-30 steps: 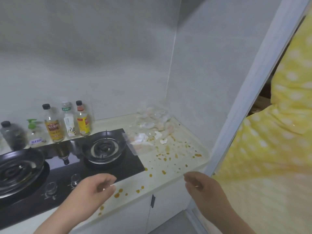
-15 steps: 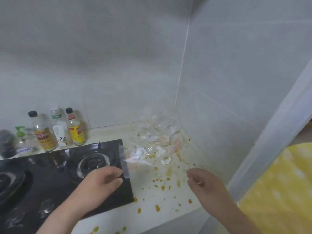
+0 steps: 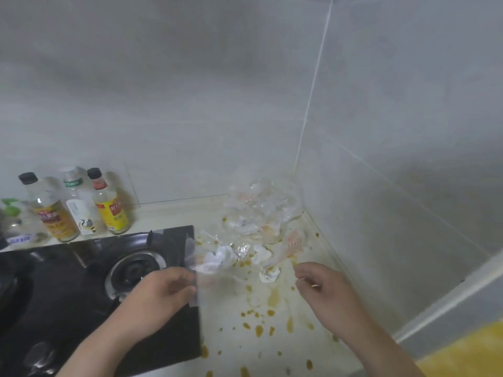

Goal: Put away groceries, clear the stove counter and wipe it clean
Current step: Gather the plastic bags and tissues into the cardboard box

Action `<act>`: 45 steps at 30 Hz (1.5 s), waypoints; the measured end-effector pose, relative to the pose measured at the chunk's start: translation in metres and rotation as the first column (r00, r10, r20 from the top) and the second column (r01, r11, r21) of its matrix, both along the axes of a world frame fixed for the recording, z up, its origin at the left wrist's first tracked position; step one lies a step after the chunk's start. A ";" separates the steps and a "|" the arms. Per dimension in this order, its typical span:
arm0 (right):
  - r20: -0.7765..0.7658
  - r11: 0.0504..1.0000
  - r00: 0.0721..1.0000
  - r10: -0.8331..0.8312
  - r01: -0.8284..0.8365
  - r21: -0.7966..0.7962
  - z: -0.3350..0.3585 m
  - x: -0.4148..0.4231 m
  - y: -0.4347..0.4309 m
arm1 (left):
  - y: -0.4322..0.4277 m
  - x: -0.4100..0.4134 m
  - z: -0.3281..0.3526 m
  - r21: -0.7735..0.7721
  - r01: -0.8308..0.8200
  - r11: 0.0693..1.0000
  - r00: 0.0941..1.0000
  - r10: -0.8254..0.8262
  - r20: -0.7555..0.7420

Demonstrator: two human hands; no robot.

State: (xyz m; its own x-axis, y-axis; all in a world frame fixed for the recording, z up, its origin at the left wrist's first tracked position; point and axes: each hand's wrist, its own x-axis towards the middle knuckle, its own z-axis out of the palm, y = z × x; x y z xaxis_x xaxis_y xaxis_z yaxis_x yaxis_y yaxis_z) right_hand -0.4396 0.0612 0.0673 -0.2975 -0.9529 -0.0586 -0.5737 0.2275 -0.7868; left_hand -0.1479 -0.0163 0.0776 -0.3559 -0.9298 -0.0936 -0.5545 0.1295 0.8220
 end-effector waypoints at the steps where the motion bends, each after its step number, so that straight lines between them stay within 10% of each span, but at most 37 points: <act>1: 0.003 1.000 1.000 0.007 -0.007 0.005 -0.002 0.001 -0.009 | -0.008 0.000 -0.004 0.011 -0.009 1.000 1.000 0.009 -0.008; 16: -0.016 0.988 0.995 0.100 -0.097 0.121 -0.059 -0.014 -0.118 | -0.128 -0.028 -0.087 0.073 -0.005 0.997 1.000 0.002 0.031; 22: 0.027 0.976 0.988 0.149 -0.152 0.154 -0.094 -0.032 -0.154 | -0.151 -0.055 -0.131 -0.014 0.146 0.989 0.927 -0.132 0.351; 34: 0.005 0.948 0.965 0.261 -0.257 0.187 -0.148 -0.051 -0.195 | -0.175 -0.084 -0.177 0.088 0.184 0.979 0.820 -0.202 0.535; 45: -0.269 0.721 0.696 0.666 -0.509 0.470 -0.158 -0.063 -0.228 | -0.197 -0.090 -0.193 0.044 0.245 0.969 0.737 -0.216 0.641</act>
State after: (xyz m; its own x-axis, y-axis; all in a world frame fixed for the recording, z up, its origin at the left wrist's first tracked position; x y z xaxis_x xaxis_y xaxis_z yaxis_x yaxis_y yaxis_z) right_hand -0.5028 -0.1665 -0.0907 0.2485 -0.8740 -0.4175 -0.9138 -0.0686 -0.4004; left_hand -0.2378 -0.2138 -0.1157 -0.4309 -0.8355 -0.3411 -0.8950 0.3471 0.2803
